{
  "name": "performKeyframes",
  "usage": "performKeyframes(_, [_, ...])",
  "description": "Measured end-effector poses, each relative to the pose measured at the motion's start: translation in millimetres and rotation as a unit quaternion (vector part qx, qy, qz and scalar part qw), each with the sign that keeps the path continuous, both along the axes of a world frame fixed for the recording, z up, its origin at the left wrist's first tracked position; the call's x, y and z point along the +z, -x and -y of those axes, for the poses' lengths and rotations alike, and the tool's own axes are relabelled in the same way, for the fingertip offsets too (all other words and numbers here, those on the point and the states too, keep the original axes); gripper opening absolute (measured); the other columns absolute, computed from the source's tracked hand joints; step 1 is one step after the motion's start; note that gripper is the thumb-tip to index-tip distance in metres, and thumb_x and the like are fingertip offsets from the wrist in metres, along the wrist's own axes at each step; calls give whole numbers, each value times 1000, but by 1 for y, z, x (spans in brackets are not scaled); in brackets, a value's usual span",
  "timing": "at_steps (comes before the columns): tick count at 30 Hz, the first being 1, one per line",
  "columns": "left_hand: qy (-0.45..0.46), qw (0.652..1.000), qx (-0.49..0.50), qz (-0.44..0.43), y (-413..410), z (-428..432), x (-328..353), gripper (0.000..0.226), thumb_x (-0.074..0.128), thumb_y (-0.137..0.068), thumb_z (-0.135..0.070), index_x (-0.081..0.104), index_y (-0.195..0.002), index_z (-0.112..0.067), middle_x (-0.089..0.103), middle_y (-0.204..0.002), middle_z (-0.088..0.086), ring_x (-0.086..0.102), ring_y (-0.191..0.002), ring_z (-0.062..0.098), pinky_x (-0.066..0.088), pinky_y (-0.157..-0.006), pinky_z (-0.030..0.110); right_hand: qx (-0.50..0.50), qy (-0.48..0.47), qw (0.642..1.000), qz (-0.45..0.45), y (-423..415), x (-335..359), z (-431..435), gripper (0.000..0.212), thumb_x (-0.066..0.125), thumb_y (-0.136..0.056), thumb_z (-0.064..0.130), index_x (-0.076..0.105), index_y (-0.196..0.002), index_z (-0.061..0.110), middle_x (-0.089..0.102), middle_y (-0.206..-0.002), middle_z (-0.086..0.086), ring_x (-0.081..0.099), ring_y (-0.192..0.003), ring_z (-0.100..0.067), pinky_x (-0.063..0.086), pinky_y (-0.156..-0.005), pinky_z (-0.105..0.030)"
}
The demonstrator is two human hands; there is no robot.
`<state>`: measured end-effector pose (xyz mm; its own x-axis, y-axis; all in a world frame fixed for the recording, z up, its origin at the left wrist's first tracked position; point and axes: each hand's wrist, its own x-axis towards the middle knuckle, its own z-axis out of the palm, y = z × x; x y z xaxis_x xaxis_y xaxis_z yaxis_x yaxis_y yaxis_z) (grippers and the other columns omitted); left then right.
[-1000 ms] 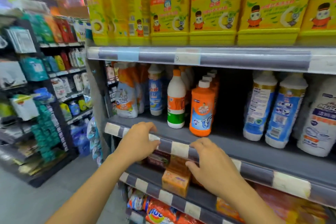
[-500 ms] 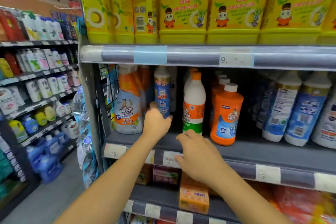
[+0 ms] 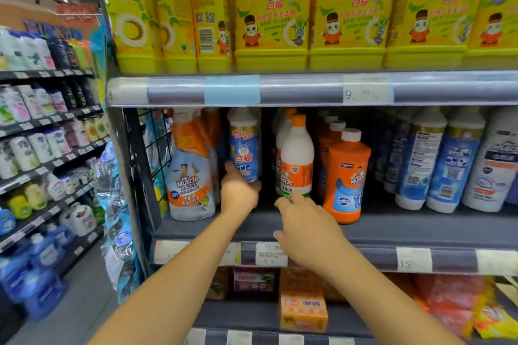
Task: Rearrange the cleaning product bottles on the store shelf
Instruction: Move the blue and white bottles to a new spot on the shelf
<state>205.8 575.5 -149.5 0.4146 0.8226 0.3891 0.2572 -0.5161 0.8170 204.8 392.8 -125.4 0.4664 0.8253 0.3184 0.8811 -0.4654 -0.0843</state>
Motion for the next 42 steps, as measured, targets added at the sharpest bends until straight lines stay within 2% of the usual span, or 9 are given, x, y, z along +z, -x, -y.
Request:
performKeyframes(5, [-24,999,-45,12,47,15,-2,66,86,-67,-21,46,-119,-14,59,-98,-4,59,-84,13,42,-60,16,-21,-62,997,-48,-6,4,-21,51,62,-89,16,37,-132,16,43,-128,-7,57,-101,-27,51,-70,-33])
performKeyframes(9, [7,996,-80,27,83,19,1,62,87,-67,-25,50,-117,-23,66,-102,-7,65,-89,8,56,-71,27,-15,-121,990,-76,-12,2,-42,54,61,-89,8,35,-135,12,44,-128,-12,54,-103,-26,47,-74,-27])
performKeyframes(12, [40,993,-102,43,105,24,11,61,87,-67,-26,51,-115,-30,67,-102,-15,67,-88,1,55,-70,23,-21,-169,980,-102,-15,1,-61,53,61,-88,5,37,-135,9,47,-126,-15,52,-107,-27,39,-75,-25])
performKeyframes(16, [75,988,-120,65,130,31,16,53,87,-65,-23,55,-105,-37,70,-97,-16,68,-83,-4,54,-64,16,-25,-215,965,-149,-18,2,-86,48,66,-85,13,44,-127,2,55,-116,-20,58,-99,-34,45,-70,-32])
performKeyframes(20, [96,983,-135,76,153,40,13,54,87,-64,-19,57,-106,-38,73,-95,-22,70,-83,0,54,-58,12,-24,-249,952,-177,-37,2,-129,53,75,-78,19,50,-120,-3,59,-112,-23,61,-96,-40,52,-73,-36])
performKeyframes(23, [101,983,-138,72,162,47,9,55,86,-65,-20,56,-105,-42,72,-95,-23,71,-83,1,56,-60,17,-57,-285,894,-341,-54,2,-161,77,82,-70,30,40,-131,9,56,-127,-13,59,-111,-30,52,-85,-32])
performKeyframes(27, [107,983,-136,68,167,53,2,54,88,-64,-19,57,-103,-41,73,-92,-24,72,-80,2,56,-59,16,-56,-364,845,-387,-64,-7,-193,77,85,-68,26,41,-129,9,56,-128,-12,58,-114,-29,49,-86,-33])
performKeyframes(37, [119,982,-128,70,179,53,-8,56,88,-62,-23,57,-105,-40,74,-91,-20,71,-81,0,55,-57,14,-65,-351,872,-337,-68,-14,-215,63,77,-77,31,45,-127,9,58,-125,-13,58,-112,-30,52,-91,-43])
performKeyframes(42, [107,983,-131,66,180,48,-8,55,88,-62,-26,57,-104,-39,73,-96,-18,71,-82,-1,55,-59,15,-77,-354,843,-397,-53,-8,-198,55,71,-78,41,52,-119,11,63,-117,-10,63,-101,-28,53,-83,-36])
